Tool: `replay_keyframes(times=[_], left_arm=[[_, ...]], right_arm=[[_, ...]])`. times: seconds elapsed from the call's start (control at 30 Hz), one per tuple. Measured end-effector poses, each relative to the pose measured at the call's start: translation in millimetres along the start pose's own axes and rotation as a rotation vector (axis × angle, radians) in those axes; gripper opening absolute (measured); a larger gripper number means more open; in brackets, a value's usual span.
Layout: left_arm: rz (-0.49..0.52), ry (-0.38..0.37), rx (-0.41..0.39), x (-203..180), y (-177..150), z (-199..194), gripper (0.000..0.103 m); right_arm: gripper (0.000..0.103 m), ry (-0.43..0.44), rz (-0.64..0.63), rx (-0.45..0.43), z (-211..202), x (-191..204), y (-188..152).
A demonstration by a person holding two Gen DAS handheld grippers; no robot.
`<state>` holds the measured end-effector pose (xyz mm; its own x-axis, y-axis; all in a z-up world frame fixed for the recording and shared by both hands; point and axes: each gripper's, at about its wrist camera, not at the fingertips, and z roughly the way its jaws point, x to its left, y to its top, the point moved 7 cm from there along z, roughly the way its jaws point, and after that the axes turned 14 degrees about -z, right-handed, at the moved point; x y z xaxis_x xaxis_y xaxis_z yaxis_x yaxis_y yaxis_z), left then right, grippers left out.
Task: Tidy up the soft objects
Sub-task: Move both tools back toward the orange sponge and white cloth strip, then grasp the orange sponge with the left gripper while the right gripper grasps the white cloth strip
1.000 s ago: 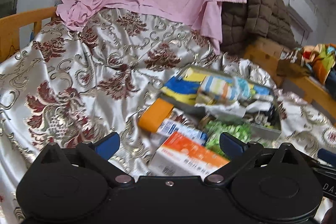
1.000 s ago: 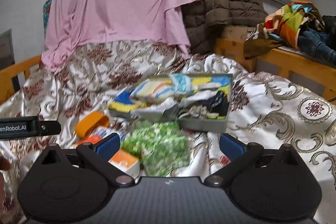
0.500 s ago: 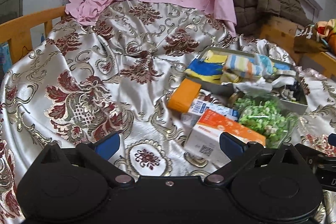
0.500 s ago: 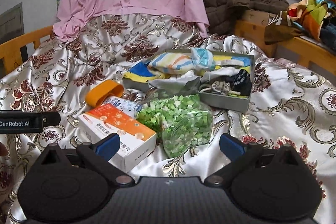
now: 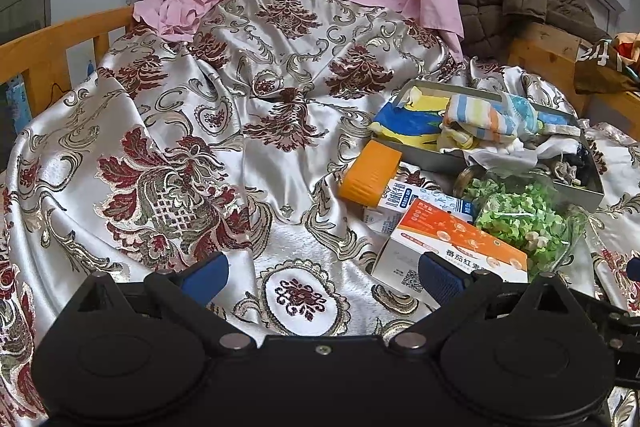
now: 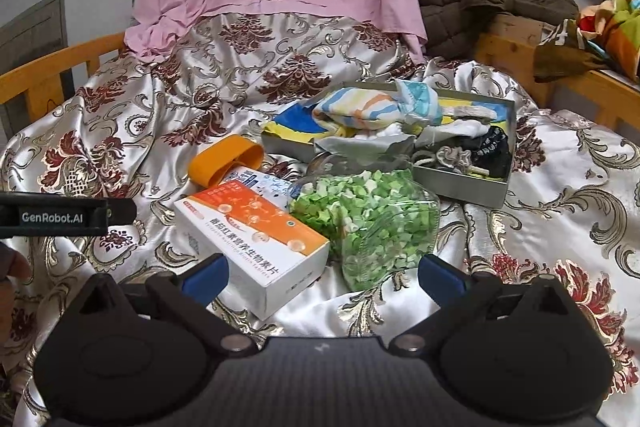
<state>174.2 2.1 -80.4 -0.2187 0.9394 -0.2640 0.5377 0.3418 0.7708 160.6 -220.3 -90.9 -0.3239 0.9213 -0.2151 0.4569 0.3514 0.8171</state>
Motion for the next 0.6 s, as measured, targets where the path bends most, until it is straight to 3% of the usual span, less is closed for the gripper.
replay_keyframes(times=[0.6], left_arm=[[-0.002,0.011,-0.023,-2.7,7.5,-7.0,0.101]], right_arm=[[0.103,0.042,-0.008,-0.039,-1.0,6.7,7.0]])
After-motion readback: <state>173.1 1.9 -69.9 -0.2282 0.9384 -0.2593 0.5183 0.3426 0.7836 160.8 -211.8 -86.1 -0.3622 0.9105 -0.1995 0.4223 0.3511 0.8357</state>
